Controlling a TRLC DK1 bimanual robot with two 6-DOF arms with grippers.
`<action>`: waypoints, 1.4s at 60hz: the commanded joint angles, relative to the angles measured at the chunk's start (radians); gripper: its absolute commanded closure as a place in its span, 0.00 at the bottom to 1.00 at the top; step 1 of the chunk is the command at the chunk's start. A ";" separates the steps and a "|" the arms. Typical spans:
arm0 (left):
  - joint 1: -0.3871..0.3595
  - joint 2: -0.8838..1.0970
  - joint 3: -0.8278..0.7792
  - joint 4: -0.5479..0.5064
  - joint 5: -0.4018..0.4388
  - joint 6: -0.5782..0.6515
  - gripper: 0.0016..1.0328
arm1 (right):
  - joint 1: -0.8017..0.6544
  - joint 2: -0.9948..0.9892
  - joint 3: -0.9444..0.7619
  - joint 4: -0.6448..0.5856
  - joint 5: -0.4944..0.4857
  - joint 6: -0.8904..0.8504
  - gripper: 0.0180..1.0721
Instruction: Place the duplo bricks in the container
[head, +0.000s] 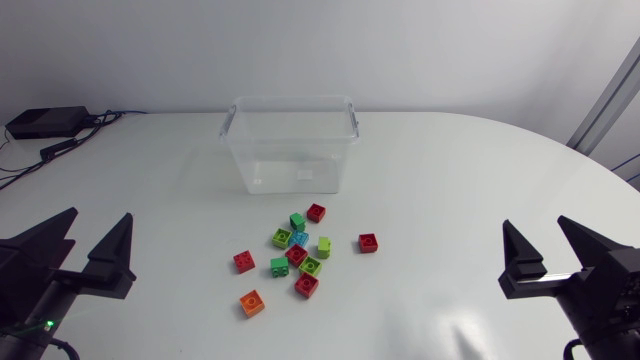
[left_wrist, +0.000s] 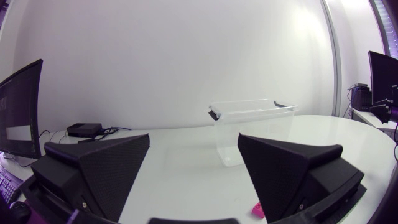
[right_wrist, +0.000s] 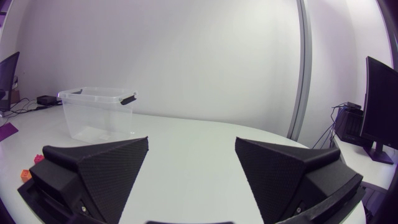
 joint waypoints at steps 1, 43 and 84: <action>-0.005 -0.025 -0.017 -0.002 0.003 -0.022 0.04 | 0.011 -0.006 -0.041 -0.014 0.003 0.025 0.04; 0.010 -0.028 -0.006 -0.004 0.001 -0.030 0.04 | -0.003 -0.009 -0.038 -0.013 0.003 0.024 0.04; -0.050 0.464 0.400 -0.165 0.001 -0.031 0.07 | 0.053 0.316 0.280 -0.131 0.002 0.061 0.04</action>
